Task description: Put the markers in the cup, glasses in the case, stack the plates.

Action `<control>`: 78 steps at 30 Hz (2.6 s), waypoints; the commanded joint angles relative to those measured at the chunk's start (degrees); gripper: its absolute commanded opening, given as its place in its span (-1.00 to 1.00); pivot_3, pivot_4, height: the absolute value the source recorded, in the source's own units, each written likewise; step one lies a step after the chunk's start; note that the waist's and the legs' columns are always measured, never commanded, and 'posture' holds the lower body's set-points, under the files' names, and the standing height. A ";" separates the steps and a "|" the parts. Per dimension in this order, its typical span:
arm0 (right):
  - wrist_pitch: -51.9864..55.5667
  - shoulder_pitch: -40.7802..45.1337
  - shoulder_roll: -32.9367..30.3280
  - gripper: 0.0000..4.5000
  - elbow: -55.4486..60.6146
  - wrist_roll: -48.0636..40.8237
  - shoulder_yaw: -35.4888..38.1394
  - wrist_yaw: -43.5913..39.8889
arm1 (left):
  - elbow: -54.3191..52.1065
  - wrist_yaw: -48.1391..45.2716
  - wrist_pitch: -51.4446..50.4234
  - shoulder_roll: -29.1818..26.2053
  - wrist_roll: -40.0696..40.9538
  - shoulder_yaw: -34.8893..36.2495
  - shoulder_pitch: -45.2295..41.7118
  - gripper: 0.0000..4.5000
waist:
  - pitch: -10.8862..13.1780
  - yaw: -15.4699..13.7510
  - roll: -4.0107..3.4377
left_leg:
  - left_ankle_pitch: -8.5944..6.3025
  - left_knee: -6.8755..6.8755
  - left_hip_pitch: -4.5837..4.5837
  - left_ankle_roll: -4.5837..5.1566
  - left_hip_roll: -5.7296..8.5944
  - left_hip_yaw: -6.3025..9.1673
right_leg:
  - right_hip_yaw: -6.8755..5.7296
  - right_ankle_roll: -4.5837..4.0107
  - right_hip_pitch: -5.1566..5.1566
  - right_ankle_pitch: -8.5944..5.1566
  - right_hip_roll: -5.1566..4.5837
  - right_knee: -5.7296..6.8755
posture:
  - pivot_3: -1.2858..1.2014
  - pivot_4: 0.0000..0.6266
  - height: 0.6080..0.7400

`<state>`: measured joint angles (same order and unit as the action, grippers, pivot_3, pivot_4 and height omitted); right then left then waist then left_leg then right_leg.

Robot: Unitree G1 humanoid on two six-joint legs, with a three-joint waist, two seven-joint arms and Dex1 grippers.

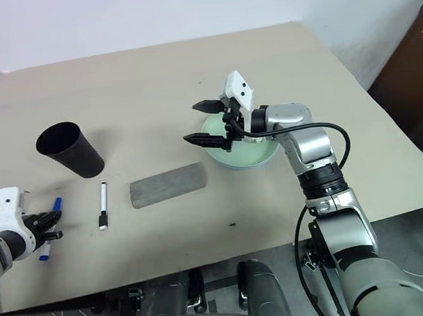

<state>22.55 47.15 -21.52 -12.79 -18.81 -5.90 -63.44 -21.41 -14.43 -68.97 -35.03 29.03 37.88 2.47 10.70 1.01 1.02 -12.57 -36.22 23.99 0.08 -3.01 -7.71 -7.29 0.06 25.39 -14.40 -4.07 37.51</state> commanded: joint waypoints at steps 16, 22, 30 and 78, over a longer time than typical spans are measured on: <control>-0.90 0.27 0.24 1.00 2.27 -1.75 1.52 1.35 | 19.58 -2.71 65.29 -4.46 -12.42 0.48 -21.83 -0.88 | 0.02 -0.21 0.11 | 0.00 0.01 0.33 0.01 0.06 -0.03 | -0.06 -0.04 0.09 0.17 -0.10 -0.31 | 0.03 -0.52 1.00; -0.70 -1.03 0.59 1.00 4.69 -2.79 2.21 3.45 | 26.73 -5.86 78.94 -3.49 -13.10 -4.54 -29.31 -0.88 | 0.02 -0.23 0.12 | 0.10 -0.01 0.32 0.18 0.05 -0.07 | -0.09 0.00 0.07 0.19 -0.04 -0.27 | 0.03 -0.52 1.00; 0.97 -3.02 -0.95 1.00 8.23 -3.10 2.47 5.75 | 31.26 -13.07 83.00 0.74 -7.91 -9.76 -31.27 -0.88 | 0.03 -0.26 0.14 | 0.12 -0.12 0.32 0.21 0.05 -0.07 | -0.10 0.11 0.02 0.23 0.00 -0.25 | 0.03 -0.52 1.00; -3.15 -6.61 -2.52 1.00 11.65 -2.98 3.51 9.84 | 36.11 -17.42 82.58 6.08 -4.70 -14.89 -27.73 0.96 | 0.04 -0.28 0.16 | 0.10 -0.80 0.43 0.24 -0.50 -0.06 | -0.10 0.11 -0.04 0.40 0.49 -0.16 | 0.03 -0.52 1.00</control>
<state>20.49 40.02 -23.71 -2.47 -21.27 -3.57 -53.69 18.51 -31.16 15.03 -28.23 22.94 23.27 -25.60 10.74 0.72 1.18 -12.47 -37.02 24.42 0.32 -3.51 -7.77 -7.39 0.17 25.35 -14.00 -3.58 37.35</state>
